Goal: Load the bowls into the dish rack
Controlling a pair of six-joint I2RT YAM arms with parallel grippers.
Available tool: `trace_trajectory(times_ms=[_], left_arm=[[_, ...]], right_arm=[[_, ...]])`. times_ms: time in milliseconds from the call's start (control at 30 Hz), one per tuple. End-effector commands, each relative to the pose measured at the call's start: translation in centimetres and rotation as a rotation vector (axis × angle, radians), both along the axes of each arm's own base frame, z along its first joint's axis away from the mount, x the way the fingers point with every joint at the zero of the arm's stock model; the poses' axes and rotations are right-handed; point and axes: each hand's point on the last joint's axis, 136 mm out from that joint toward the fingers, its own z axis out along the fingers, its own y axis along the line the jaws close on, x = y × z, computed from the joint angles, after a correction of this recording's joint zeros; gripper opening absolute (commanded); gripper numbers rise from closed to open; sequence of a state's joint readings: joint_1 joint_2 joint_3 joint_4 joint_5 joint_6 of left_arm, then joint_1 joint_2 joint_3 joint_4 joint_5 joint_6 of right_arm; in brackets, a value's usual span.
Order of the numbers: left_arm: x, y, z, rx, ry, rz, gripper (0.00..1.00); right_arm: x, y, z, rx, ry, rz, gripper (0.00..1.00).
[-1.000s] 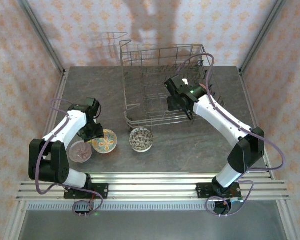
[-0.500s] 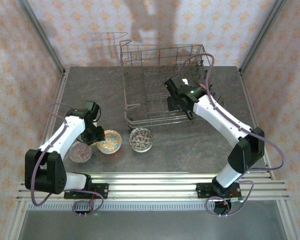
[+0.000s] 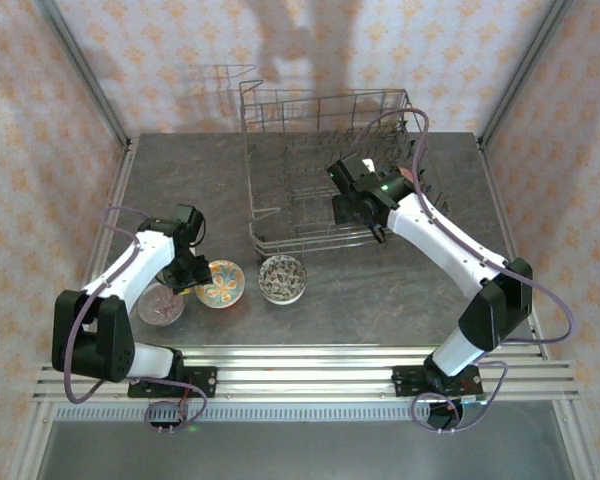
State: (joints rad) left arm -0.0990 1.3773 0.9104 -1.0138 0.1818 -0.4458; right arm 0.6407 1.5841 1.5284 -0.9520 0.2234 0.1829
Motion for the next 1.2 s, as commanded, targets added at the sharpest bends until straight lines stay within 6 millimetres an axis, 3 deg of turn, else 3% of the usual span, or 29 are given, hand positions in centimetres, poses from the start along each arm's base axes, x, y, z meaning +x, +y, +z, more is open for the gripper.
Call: trace_trajectory(times_ms=[0,367,1167], left_arm=[[0.2,0.0,-0.2,0.017,0.005,-0.030,0.43],[0.1,-0.6,0.1,0.005,-0.009,-0.051,0.24],[-0.9,-0.9,1.5,-0.006,-0.045,-0.032,0.03]], right_arm=[[-1.5,-1.0,-0.2,-0.036,0.027,-0.002,0.84],[-1.5,-0.9,-0.5,-0.032,0.032,-0.005,0.84],[-1.2,-0.6,-0.6,-0.034,0.028,0.010,0.84]])
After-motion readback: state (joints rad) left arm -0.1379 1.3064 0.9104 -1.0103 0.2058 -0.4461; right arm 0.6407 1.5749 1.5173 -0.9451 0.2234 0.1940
